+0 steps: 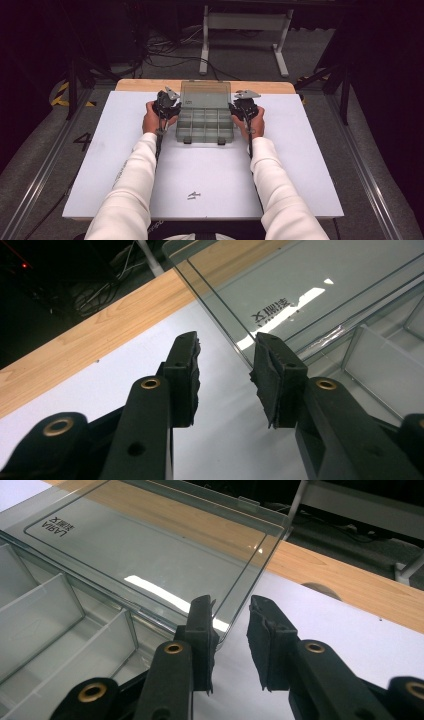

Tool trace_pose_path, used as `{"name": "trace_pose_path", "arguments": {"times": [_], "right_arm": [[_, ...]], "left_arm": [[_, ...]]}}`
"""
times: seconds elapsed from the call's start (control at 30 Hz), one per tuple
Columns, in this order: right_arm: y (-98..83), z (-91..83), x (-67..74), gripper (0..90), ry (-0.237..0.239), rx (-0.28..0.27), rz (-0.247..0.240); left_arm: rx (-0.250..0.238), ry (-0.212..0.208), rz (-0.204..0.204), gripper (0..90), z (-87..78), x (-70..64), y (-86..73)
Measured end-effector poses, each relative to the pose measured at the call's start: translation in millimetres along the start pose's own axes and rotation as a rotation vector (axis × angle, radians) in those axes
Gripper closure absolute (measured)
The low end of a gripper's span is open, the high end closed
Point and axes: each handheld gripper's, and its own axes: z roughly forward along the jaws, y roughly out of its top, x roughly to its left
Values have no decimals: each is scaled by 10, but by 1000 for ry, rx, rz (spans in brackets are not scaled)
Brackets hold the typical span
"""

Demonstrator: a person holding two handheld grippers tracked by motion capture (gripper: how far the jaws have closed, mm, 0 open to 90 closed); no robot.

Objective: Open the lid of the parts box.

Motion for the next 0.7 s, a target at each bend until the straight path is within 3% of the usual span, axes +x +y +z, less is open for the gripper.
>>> {"name": "trace_pose_path", "arguments": {"times": [0.47,0.7], "right_arm": [[16,-67,-11,708,6,-15,3],[15,-122,-4,704,20,-26,-9]], "left_arm": [[-27,-21,9,618,-91,10,8],[-46,-41,36,605,-177,17,-6]]}}
